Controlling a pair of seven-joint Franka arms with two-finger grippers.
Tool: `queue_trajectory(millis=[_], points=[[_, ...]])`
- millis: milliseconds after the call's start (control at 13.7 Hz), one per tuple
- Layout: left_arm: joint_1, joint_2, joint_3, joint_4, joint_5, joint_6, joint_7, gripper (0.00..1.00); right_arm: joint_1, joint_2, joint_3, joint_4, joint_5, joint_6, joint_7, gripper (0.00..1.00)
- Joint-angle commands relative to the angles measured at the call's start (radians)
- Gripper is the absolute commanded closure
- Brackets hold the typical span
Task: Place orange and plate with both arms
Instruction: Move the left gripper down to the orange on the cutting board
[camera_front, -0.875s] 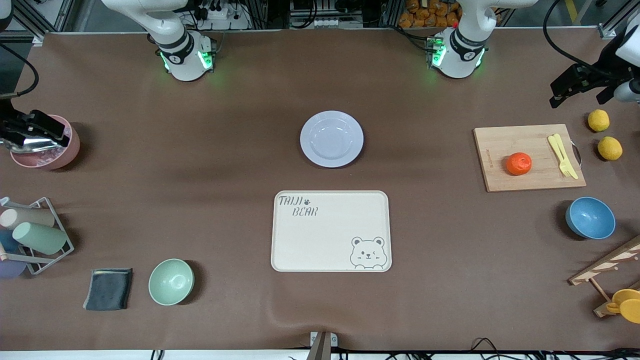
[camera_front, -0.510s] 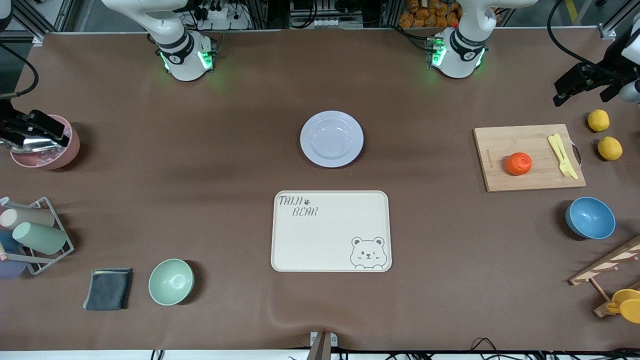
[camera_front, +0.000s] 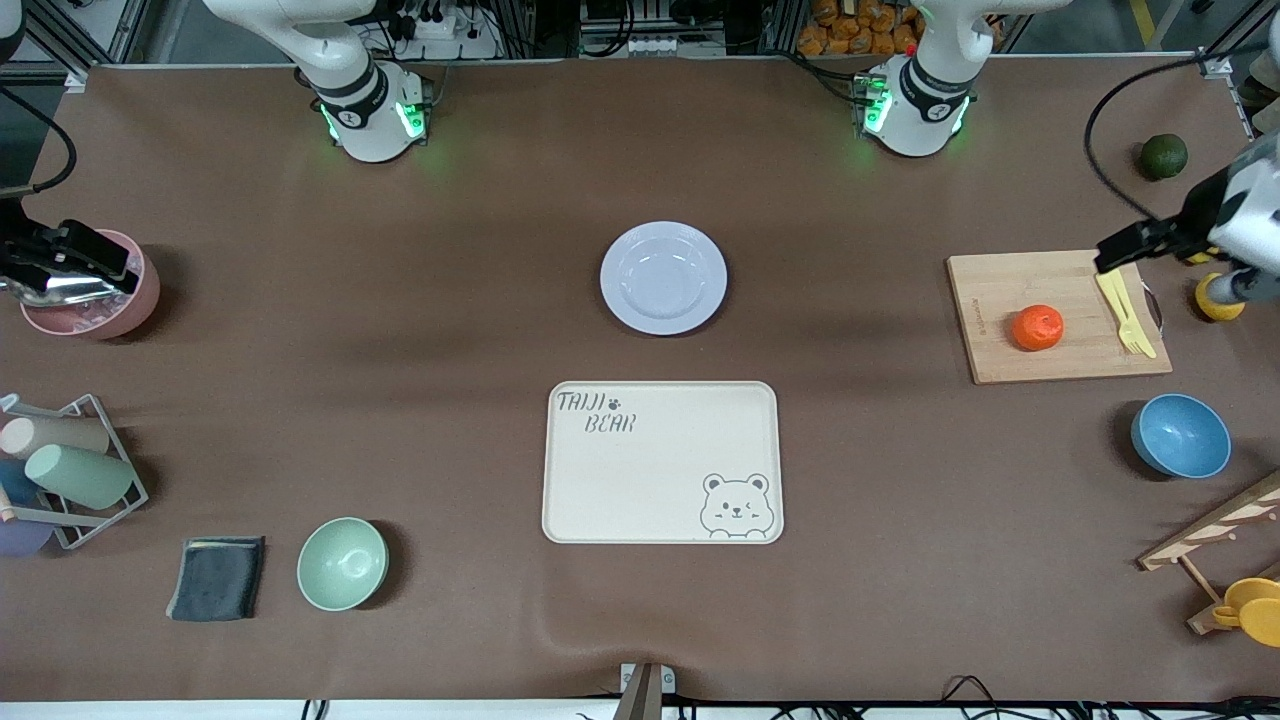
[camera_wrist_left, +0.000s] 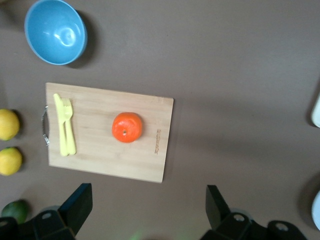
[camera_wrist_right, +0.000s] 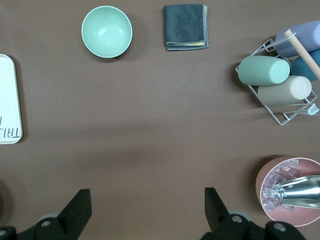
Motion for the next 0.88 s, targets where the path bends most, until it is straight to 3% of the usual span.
queue_trajectory(millis=[0,146,365,802], points=[[0.024,-0.049,-0.007,-0.222,-0.001,0.185,-0.015,0.00,-0.021,0.006,0.016,0.016,-0.009,-0.010,-0.005,0.00],[0.102,-0.015,-0.013,-0.295,0.049,0.287,0.005,0.00,-0.019,0.006,0.016,0.014,-0.009,-0.010,-0.005,0.00],[0.123,0.008,-0.012,-0.447,0.054,0.507,0.010,0.00,-0.019,0.006,0.016,0.014,-0.009,-0.010,-0.005,0.00],[0.196,0.160,-0.012,-0.466,0.054,0.640,0.083,0.00,-0.012,0.012,0.017,0.011,-0.007,-0.007,-0.005,0.00]])
